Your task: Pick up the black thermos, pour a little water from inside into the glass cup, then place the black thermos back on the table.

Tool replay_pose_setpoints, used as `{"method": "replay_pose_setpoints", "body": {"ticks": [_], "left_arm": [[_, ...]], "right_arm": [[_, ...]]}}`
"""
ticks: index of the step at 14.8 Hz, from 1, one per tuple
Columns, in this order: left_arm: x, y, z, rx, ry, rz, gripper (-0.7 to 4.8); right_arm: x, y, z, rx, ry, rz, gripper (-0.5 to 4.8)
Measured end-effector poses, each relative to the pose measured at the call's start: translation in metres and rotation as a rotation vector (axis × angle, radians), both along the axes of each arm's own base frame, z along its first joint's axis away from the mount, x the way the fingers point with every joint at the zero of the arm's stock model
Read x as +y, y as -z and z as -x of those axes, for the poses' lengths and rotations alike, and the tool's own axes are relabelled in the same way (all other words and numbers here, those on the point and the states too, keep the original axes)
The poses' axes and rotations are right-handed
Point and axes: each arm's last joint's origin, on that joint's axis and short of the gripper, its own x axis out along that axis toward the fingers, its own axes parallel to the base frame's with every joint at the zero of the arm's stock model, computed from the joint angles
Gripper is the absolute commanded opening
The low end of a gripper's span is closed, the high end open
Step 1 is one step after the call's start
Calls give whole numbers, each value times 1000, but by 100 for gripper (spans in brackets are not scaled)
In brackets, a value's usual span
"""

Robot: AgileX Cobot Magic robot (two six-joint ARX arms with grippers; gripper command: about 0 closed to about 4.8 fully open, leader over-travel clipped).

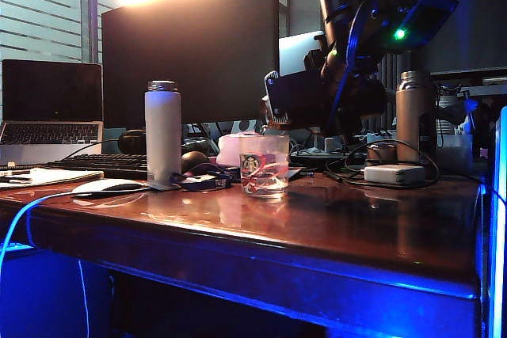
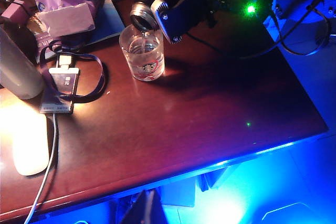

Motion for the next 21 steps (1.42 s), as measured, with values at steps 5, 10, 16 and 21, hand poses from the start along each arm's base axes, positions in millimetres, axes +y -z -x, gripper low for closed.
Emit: {"method": "replay_pose_setpoints", "body": {"ticks": [5,10,16,21], "left_arm": [[0,0,0,0,0,0,-3],[0,0,0,0,0,0,-3],[0,0,0,0,0,0,-3],[0,0,0,0,0,0,-3]], "right_arm": [[0,0,0,7,31,-146,-1],[0,5,1,76,72,-345,-1],[0,7,2,107,145,-651,-1],[0,7,2,104,136,-608,-1]]}}
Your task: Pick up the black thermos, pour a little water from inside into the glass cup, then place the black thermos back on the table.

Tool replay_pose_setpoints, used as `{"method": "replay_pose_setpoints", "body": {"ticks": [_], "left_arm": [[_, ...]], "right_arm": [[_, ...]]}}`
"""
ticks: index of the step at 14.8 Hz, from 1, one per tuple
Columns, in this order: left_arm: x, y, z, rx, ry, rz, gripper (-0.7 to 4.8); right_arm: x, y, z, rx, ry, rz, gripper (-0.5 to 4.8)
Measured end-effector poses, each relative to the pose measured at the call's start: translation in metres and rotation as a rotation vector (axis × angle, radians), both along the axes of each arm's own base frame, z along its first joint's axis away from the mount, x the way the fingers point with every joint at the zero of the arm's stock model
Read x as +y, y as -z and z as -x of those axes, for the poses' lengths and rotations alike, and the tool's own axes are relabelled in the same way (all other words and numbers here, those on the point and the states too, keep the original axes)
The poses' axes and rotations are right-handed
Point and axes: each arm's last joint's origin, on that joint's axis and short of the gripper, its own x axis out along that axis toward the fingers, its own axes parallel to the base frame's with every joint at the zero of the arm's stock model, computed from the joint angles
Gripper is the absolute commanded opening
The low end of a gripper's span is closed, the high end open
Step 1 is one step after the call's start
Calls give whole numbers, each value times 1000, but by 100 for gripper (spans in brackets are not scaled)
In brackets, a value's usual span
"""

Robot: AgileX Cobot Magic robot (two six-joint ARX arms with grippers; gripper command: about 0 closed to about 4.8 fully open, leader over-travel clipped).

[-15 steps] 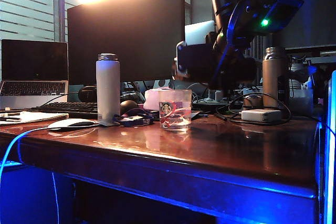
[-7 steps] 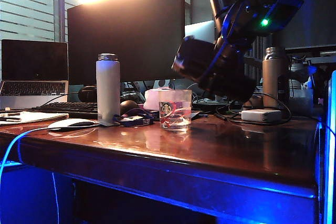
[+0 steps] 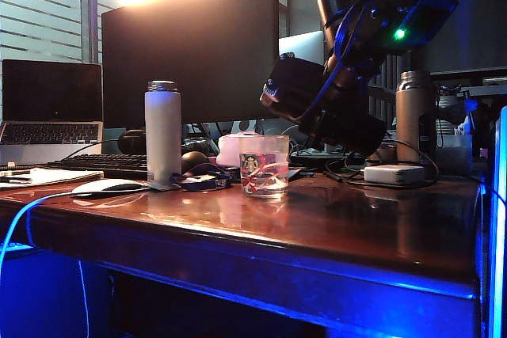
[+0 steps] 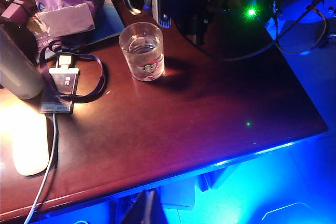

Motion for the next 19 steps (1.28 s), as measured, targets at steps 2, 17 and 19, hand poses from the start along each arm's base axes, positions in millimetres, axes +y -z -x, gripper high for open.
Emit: {"method": "replay_pose_setpoints", "body": {"ticks": [2,17,19], "left_arm": [[0,0,0,0,0,0,-3],[0,0,0,0,0,0,-3],[0,0,0,0,0,0,-3]], "right_arm": [[0,0,0,10,43,-148,-1],[-32,-8,87,76,28,-996,-1],[-33,6,96,143,-37,-1057,-1]]}}
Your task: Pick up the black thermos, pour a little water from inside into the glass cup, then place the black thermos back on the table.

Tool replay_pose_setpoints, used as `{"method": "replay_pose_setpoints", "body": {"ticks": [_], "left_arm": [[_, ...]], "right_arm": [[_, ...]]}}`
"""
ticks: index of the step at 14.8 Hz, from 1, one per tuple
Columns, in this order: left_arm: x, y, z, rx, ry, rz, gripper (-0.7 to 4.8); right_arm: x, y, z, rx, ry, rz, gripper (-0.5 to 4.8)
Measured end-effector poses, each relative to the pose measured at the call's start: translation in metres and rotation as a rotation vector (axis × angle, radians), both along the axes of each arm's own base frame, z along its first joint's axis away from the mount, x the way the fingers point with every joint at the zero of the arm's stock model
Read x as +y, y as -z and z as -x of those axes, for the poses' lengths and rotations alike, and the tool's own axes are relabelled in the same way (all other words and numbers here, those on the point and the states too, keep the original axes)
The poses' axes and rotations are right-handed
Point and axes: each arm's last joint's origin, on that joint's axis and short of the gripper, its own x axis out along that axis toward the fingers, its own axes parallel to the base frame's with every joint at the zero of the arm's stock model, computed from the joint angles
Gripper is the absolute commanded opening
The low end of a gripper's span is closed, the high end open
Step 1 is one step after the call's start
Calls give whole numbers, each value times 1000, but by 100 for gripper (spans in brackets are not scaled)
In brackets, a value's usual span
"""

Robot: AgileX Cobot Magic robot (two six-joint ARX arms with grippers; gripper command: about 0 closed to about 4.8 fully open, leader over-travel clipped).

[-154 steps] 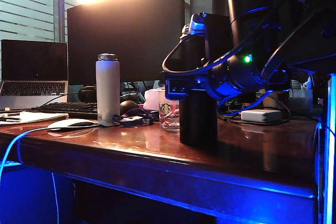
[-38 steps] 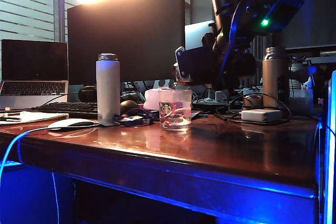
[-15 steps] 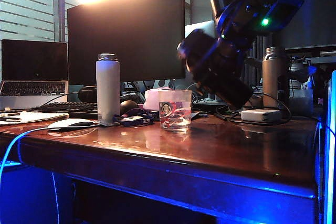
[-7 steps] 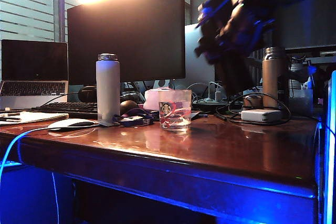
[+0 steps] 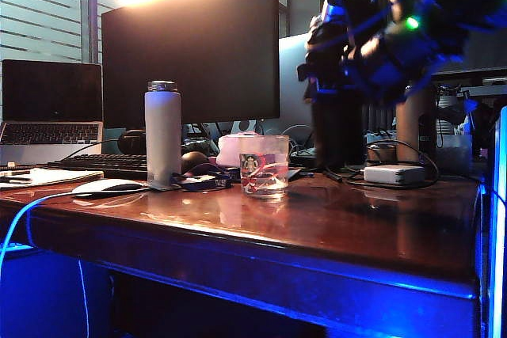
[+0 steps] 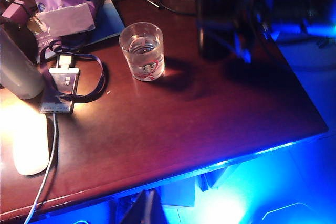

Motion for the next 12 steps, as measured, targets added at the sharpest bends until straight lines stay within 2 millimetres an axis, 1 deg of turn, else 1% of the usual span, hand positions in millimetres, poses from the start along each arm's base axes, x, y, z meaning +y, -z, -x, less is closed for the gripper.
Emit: {"method": "replay_pose_setpoints", "body": {"ticks": [2,3,7,8,9,10,11,12], "left_arm": [[0,0,0,0,0,0,-3],[0,0,0,0,0,0,-3],[0,0,0,0,0,0,-3],[0,0,0,0,0,0,-3],[0,0,0,0,0,0,-3],[0,0,0,0,0,0,-3],[0,0,0,0,0,0,-3],[0,0,0,0,0,0,-3]], "right_arm": [[-1,11,7,19,-76,-14,-1],[0,12,9,17,-106,-20,-1],[-2,23,15,54,-156,-18,5],[-2,26,15,62,-160,-15,84],[-1,29,14,73,-160,-11,177],[-1,30,14,79,-160,-9,203],[-1,30,14,78,-160,-10,203],[-1,30,14,78,-162,-10,220]]}}
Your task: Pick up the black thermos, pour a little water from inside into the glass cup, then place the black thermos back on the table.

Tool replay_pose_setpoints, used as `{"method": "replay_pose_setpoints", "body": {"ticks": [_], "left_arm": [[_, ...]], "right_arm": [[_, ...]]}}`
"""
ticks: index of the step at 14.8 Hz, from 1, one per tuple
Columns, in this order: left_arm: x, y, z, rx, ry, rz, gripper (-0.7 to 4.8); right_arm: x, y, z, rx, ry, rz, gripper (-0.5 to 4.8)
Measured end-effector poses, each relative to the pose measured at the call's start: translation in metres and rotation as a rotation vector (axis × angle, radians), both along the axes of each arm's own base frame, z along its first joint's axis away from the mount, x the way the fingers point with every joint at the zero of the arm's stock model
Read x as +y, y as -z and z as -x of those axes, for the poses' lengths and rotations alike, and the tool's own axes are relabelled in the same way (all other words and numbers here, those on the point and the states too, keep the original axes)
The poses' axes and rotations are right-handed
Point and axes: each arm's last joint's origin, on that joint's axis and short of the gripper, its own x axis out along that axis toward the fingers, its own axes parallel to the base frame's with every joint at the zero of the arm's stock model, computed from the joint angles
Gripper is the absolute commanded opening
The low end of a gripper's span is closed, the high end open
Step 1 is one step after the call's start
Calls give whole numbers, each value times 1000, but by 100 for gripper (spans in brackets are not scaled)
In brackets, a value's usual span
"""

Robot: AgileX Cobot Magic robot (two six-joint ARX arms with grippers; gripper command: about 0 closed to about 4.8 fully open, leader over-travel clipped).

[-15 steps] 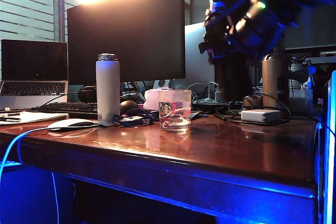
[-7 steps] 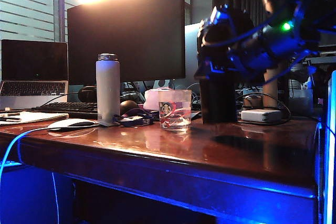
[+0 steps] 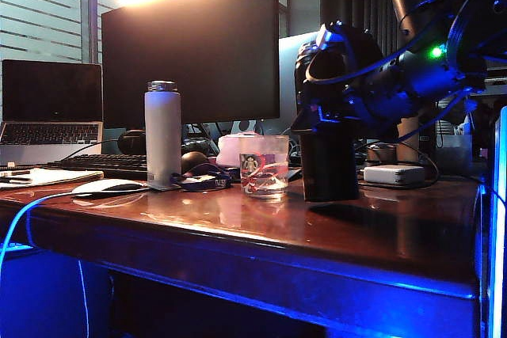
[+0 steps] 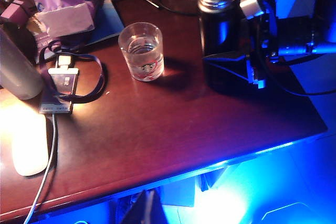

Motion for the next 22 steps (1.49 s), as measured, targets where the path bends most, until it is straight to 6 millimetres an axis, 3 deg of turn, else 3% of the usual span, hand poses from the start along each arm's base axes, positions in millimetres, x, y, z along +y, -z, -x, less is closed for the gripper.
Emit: {"method": "replay_pose_setpoints", "body": {"ticks": [1,2,4,5,6,9,15,22], "left_arm": [[0,0,0,0,0,0,-3],[0,0,0,0,0,0,-3],[0,0,0,0,0,0,-3],[0,0,0,0,0,0,-3],[0,0,0,0,0,0,-3],[0,0,0,0,0,0,-3],[0,0,0,0,0,0,-3],[0,0,0,0,0,0,-3]], "right_arm": [[0,0,0,0,0,0,314],[0,0,0,0,-1,1,368],[0,0,0,-3,-1,1,373],[0,-1,0,-7,-2,1,431],[0,-1,0,-8,-2,0,453],[0,-4,0,-27,-3,-9,479],[-4,-11,9,-47,-3,-17,479],[-8,-5,20,-20,-22,-10,479]]}}
